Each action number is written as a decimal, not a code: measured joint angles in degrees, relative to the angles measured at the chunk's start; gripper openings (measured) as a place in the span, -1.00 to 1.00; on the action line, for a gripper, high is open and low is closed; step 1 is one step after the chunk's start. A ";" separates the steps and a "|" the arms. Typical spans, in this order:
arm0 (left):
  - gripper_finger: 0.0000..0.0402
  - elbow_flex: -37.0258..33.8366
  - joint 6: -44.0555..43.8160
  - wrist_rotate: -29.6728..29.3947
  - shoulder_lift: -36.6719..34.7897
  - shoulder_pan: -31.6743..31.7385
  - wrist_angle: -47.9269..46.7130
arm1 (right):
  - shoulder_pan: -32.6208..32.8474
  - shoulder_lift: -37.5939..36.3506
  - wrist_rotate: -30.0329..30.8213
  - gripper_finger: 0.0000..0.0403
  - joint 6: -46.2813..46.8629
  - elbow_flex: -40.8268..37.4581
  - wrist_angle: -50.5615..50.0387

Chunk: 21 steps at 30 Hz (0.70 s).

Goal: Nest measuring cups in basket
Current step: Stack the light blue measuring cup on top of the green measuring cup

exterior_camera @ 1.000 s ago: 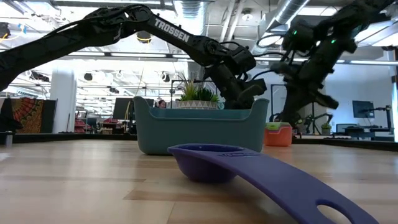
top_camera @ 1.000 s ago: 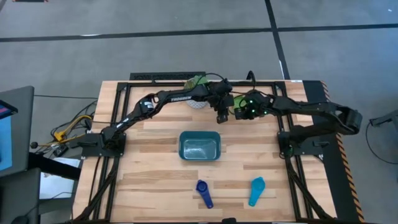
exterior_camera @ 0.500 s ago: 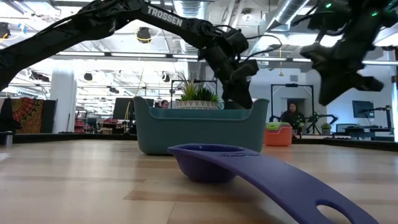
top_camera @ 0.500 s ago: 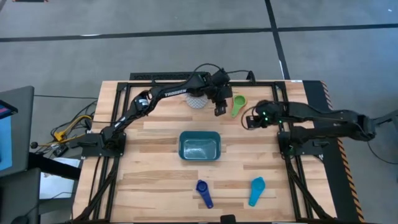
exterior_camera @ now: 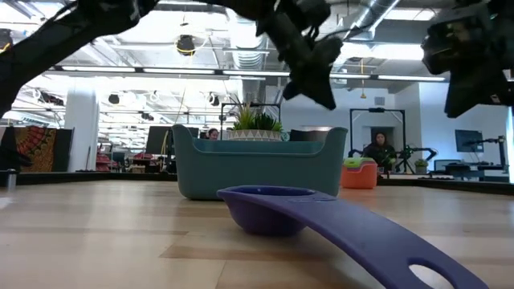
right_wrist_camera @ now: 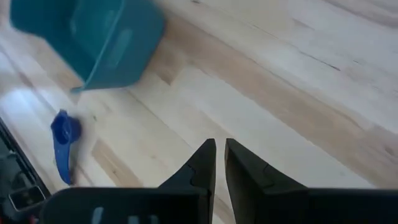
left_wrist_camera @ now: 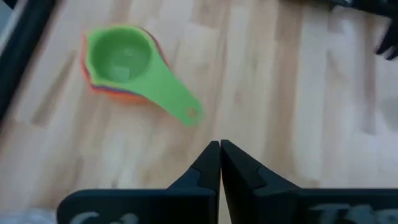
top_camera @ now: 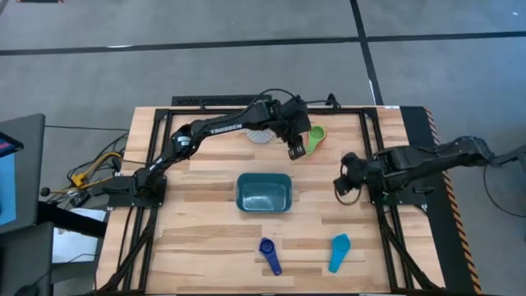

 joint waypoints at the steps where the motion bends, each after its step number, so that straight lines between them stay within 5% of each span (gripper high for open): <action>1: -1.00 0.00 -1.07 -0.56 -0.47 -0.77 -0.53 | 1.77 0.08 1.15 -0.70 0.11 0.00 -0.05; 11: -1.00 -0.11 -7.45 -5.04 -2.51 -10.13 -7.59 | 13.90 3.64 4.01 -0.70 0.40 0.00 5.80; 21: -1.00 -0.50 -7.28 -11.11 -4.72 -16.60 -9.53 | 25.49 5.22 6.49 -0.60 10.75 0.00 8.38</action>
